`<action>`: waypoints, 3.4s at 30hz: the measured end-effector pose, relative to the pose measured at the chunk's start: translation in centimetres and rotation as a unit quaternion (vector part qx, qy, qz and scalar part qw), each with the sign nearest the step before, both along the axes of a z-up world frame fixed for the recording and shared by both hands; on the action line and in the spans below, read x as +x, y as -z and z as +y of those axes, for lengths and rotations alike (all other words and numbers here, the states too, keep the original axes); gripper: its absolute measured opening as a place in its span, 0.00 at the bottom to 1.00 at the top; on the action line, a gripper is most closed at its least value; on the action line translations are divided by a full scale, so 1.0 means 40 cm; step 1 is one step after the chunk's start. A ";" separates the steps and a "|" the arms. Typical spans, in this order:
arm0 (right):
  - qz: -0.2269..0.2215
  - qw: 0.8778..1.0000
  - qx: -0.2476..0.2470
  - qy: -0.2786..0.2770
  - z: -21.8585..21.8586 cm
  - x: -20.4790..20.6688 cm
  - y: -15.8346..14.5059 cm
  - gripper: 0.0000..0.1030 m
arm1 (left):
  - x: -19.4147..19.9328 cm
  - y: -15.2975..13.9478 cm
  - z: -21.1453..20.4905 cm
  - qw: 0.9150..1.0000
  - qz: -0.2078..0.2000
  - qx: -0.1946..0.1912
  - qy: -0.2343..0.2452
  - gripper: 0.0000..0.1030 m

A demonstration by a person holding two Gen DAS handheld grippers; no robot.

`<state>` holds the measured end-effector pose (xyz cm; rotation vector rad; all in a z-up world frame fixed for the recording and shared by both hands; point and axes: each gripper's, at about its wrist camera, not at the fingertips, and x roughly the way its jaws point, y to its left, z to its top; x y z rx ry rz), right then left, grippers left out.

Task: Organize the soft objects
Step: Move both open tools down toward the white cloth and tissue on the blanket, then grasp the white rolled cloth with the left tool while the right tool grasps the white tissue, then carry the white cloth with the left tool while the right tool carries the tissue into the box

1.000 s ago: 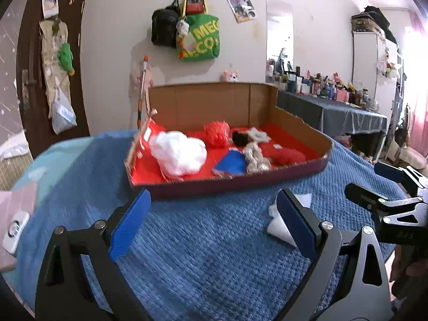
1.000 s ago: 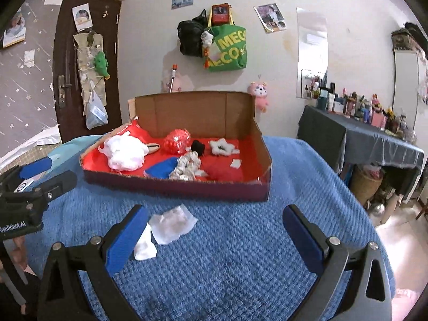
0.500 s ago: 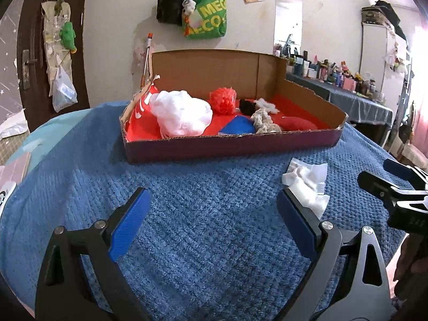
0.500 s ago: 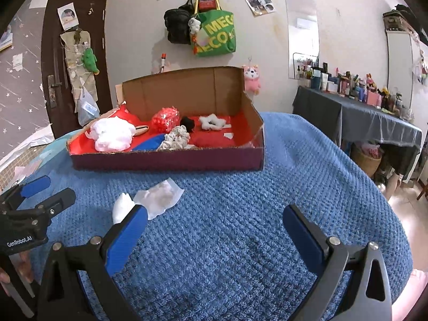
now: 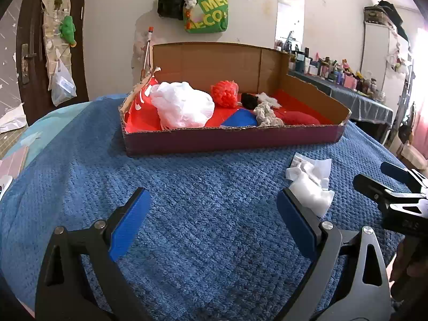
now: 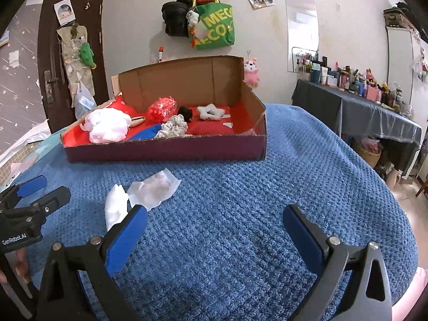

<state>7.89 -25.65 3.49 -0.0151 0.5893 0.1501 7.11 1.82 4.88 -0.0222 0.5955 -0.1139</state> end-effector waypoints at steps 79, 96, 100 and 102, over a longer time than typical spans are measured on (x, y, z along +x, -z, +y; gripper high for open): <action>0.125 0.967 -0.012 -0.220 0.110 0.190 -0.006 0.31 | 0.180 -0.001 -0.070 0.981 0.123 -0.037 0.144 0.19; 0.096 0.975 0.033 -0.197 0.083 0.133 -0.056 0.29 | 0.145 -0.039 -0.068 0.982 0.100 -0.033 0.156 0.19; 0.094 0.975 0.036 -0.197 0.078 0.132 -0.062 0.29 | 0.144 -0.041 -0.067 0.982 0.099 -0.032 0.156 0.19; 0.094 0.975 0.039 -0.196 0.076 0.135 -0.063 0.29 | 0.144 -0.041 -0.066 0.982 0.100 -0.033 0.156 0.19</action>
